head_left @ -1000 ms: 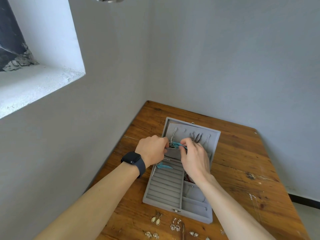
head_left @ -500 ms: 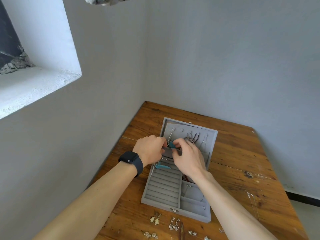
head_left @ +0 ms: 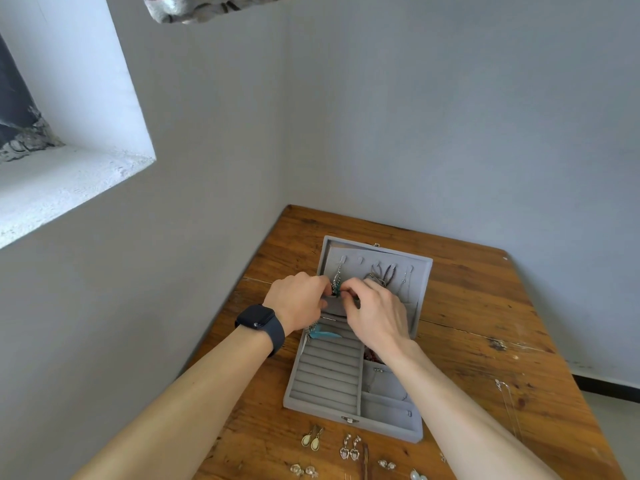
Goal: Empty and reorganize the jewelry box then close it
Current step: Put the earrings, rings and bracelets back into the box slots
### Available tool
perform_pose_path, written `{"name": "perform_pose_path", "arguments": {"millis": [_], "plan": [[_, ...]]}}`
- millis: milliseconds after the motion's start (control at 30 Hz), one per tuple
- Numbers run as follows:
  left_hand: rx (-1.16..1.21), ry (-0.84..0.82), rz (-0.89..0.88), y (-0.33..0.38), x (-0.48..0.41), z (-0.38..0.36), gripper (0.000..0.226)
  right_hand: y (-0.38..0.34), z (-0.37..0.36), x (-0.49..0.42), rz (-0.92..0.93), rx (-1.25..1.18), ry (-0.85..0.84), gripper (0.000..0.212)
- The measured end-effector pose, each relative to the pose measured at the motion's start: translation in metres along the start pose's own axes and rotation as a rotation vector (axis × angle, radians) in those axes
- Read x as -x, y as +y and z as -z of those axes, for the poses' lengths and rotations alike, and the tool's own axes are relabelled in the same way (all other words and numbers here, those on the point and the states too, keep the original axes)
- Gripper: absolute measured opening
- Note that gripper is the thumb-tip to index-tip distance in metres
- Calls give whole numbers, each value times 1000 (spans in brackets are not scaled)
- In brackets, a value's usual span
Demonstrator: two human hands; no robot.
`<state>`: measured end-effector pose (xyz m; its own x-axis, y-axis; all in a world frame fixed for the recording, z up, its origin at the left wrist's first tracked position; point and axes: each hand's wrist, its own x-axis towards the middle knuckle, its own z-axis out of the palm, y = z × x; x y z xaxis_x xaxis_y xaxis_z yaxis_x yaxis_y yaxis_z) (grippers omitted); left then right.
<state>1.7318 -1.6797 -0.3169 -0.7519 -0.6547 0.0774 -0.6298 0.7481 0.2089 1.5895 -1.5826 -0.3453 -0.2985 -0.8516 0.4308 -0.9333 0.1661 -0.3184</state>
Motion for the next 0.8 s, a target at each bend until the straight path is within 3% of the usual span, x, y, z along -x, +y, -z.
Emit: {"name": "perform_pose_path", "arguments": {"millis": [167,300,533,667,800], "plan": [[-15,6,-9,-1,0,-1,24,-2,0,2,109,66,34,24],[-5,-6,1,-1,0,0,26,1,-2,1,77,80,80,13],[11,-19,2,0,0,0,25,0,-7,-3,36,91,-79,27],[292,-5,53,-3,5,5,18,3,-5,3,-35,-32,-169,34],[726,59,118,-3,15,18,13,3,13,13,-174,-336,-97,28]]}}
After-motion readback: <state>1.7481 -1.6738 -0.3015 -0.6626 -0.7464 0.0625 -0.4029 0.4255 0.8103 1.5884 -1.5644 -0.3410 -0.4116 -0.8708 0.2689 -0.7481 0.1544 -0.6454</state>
